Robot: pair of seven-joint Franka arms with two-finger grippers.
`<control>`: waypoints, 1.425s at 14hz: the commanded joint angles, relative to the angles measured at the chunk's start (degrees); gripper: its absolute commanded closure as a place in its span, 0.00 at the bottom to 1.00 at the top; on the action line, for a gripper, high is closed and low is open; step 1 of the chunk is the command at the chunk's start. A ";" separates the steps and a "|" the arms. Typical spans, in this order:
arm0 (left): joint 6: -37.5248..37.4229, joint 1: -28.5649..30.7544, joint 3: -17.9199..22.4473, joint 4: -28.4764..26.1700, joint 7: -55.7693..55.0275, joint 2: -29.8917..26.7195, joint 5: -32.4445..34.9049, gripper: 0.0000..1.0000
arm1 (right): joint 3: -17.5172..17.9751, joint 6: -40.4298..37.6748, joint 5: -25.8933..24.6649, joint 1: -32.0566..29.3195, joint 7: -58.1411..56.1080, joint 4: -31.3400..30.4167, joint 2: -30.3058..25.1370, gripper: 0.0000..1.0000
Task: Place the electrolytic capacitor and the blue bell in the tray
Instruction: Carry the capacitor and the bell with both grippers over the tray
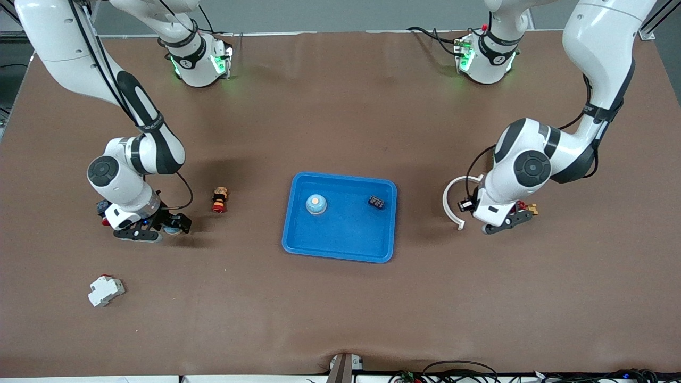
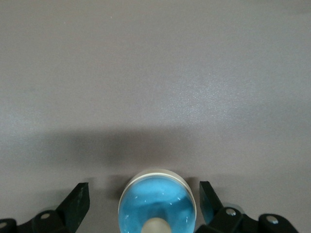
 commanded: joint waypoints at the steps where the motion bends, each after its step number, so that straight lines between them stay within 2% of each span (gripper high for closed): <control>1: -5.05 -4.66 0.08 4.50 -5.85 0.40 -3.28 1.00 | -0.06 0.77 0.48 -0.14 -0.58 -1.60 -1.23 0.12; 2: -6.55 -6.77 0.17 6.69 -9.10 1.19 -3.55 1.00 | 0.03 0.59 0.48 -0.23 -0.59 -1.60 -1.23 0.66; 3: -7.52 -9.14 0.26 9.33 -13.48 2.41 -3.64 1.00 | 0.03 0.50 0.48 -0.23 0.37 -1.60 -1.14 1.00; 5: -7.70 -13.36 0.34 14.34 -22.80 5.22 -3.64 1.00 | 0.03 0.33 0.48 -0.05 0.90 -1.43 -1.23 1.00; 8: -7.70 -18.11 0.69 21.02 -30.02 10.49 -3.20 1.00 | 0.12 -0.89 0.48 0.99 2.30 -0.64 -2.01 1.00; 11: -7.53 -19.44 0.96 27.00 -36.52 15.24 -3.38 1.00 | 0.21 -11.24 0.48 3.45 6.86 2.60 -5.43 1.00; 14: -4.38 -21.98 2.00 30.26 -40.15 18.24 -3.38 1.00 | 0.21 -20.64 0.57 7.23 13.27 6.91 -7.99 1.00; 16: -1.04 -26.10 6.38 30.88 -41.82 18.77 -3.73 1.00 | 0.12 -25.32 0.57 10.48 19.07 10.86 -7.56 1.00; 18: 2.91 -29.54 9.82 30.80 -42.87 19.38 -3.73 1.00 | 0.12 -25.60 0.57 13.55 24.17 13.07 -7.21 1.00; 20: 5.55 -31.21 11.24 30.80 -43.14 21.14 -3.64 1.00 | 0.12 -25.60 0.57 16.37 29.09 15.17 -6.33 1.00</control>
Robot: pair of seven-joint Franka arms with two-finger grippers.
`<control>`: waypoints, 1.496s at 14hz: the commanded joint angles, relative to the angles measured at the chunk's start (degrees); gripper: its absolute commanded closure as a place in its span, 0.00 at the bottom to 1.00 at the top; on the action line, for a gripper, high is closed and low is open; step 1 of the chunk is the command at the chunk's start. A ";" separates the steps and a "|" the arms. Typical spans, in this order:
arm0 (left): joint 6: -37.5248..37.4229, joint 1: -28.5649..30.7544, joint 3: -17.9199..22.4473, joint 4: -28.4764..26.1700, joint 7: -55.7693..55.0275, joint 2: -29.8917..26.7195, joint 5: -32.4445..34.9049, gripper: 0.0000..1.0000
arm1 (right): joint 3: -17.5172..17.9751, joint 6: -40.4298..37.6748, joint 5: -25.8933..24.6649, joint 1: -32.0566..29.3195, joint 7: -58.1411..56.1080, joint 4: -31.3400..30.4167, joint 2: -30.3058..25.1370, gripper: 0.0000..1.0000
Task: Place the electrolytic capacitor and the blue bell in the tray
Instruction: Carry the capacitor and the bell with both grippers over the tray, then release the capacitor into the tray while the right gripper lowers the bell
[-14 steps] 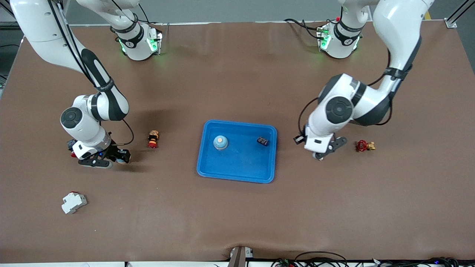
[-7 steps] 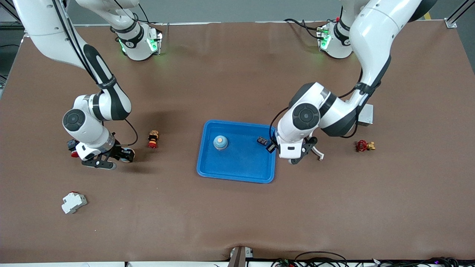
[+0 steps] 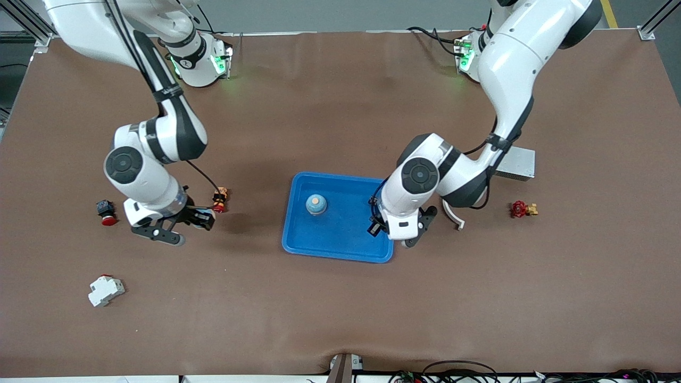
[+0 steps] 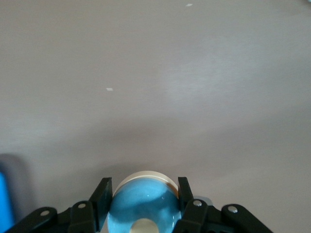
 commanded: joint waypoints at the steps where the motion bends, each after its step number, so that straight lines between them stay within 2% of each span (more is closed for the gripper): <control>1: 3.51 -2.57 1.69 1.74 -0.46 3.20 -0.44 1.00 | -0.48 -0.84 0.24 4.11 7.02 3.83 2.43 1.00; 5: 6.25 -4.32 3.09 1.65 -0.11 5.32 -0.17 1.00 | -0.57 -0.76 -0.11 10.44 18.00 9.02 7.52 1.00; 10: 10.55 -7.49 7.75 1.65 0.07 7.25 -0.17 1.00 | -0.92 -0.93 -0.91 16.42 30.15 18.15 15.96 1.00; 15: 11.52 -7.49 7.93 1.57 0.16 7.25 -0.08 1.00 | -1.01 -2.60 -0.91 18.45 34.72 24.22 20.27 1.00; 16: 11.52 -7.49 7.84 1.56 0.16 7.25 -0.08 0.96 | -1.09 -3.04 -0.99 18.89 35.77 25.80 21.76 1.00; 18: 11.61 -7.40 7.84 1.65 0.16 7.25 -0.08 0.95 | -1.53 -4.52 -1.78 20.03 37.53 29.23 24.31 1.00; 19: 11.61 -7.40 7.84 1.65 0.16 7.16 -0.08 0.92 | -1.97 -6.19 -2.22 20.64 37.89 30.90 25.10 1.00; 20: 11.61 -7.32 7.84 1.57 0.16 7.16 -0.08 0.83 | -2.15 -7.42 -2.40 21.26 38.50 32.31 25.72 1.00; 21: 11.69 -7.32 7.84 1.65 0.16 7.16 -0.08 0.67 | -2.84 -8.65 -2.83 22.22 39.21 33.10 25.99 1.00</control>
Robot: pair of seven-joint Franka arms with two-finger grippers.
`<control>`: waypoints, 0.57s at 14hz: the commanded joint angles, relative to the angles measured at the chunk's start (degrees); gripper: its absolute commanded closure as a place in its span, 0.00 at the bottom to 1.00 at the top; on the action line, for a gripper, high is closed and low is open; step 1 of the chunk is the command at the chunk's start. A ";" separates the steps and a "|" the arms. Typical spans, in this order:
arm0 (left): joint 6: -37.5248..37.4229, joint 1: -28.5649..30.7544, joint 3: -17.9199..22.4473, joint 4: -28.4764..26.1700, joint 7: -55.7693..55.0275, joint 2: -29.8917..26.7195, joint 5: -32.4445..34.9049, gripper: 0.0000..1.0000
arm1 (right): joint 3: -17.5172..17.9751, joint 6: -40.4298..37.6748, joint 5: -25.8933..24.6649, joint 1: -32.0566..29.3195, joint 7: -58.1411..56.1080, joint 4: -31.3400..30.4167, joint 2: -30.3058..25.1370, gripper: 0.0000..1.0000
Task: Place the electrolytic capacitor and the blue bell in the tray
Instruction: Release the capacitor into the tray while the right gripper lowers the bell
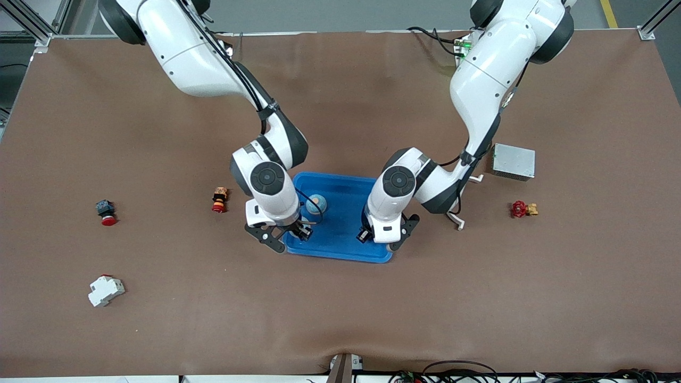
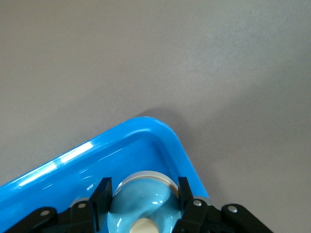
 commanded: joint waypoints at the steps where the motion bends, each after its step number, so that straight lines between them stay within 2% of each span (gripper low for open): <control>1: 0.45 -0.56 0.62 0.93 0.27 0.21 -0.08 0.51 | -2.55 -3.75 -2.18 3.41 3.54 4.96 2.37 1.00; 2: 0.45 -0.47 0.62 0.93 0.36 0.03 -0.08 0.27 | -3.35 -3.76 -2.62 4.38 4.68 4.97 2.37 1.00; 3: 0.45 -0.38 0.62 1.01 0.45 -0.23 -0.08 0.17 | -3.79 -3.76 -3.14 5.17 5.82 4.97 2.80 1.00; 4: 0.45 -0.21 0.62 1.02 0.45 -0.58 -0.08 0.00 | -4.05 -3.67 -3.85 5.62 6.36 4.97 3.16 1.00; 8: -0.34 0.58 0.53 1.10 0.27 -2.86 -0.70 0.00 | -4.14 -3.32 -4.82 5.27 6.71 5.05 3.86 1.00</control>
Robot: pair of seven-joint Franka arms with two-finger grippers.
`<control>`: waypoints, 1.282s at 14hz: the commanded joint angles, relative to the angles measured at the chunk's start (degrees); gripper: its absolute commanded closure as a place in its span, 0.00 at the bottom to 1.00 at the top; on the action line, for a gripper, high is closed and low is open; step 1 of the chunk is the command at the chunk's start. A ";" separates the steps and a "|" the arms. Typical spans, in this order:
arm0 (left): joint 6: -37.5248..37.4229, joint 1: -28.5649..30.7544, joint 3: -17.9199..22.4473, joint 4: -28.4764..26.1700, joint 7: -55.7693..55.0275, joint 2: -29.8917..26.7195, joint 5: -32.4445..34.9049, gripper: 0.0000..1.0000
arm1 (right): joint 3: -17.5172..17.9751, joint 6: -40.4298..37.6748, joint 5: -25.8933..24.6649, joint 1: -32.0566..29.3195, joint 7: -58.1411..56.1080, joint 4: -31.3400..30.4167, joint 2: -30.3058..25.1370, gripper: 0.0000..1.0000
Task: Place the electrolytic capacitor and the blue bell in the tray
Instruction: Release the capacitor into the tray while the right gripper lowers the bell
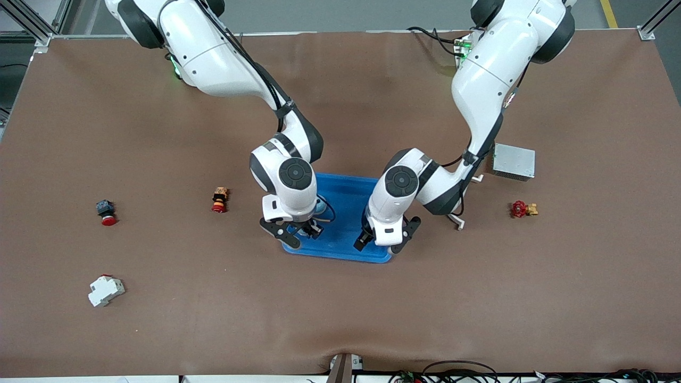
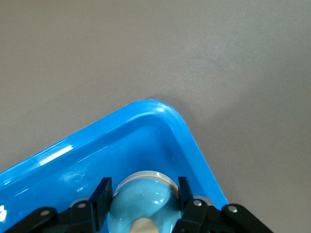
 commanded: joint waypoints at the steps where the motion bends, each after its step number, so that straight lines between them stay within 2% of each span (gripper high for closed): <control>1: -1.29 0.37 0.45 -0.60 0.27 -3.22 0.00 0.00 | -0.73 -0.52 -1.73 -0.08 1.29 2.07 1.49 1.00; 5: -11.11 0.54 0.27 -0.60 2.02 -7.17 0.09 0.00 | -0.64 -0.08 -1.82 -0.08 1.81 2.51 2.63 1.00; 7: -17.53 1.15 0.27 -0.52 9.11 -9.80 -0.52 0.00 | -0.64 -0.08 -1.73 0.01 2.34 3.39 2.99 1.00; 9: -20.27 3.35 -0.43 -0.69 15.36 -12.53 -0.70 0.00 | -0.56 -0.43 -1.64 0.09 2.52 4.35 3.07 1.00; 12: -30.71 6.60 -0.70 -0.60 29.15 -17.45 -2.53 0.00 | -0.56 -0.35 -1.56 0.10 2.52 4.44 3.07 1.00; 18: -36.97 13.54 -0.43 -0.96 43.76 -23.17 -4.74 0.00 | -0.56 -0.61 -1.47 0.53 4.19 7.08 5.00 1.00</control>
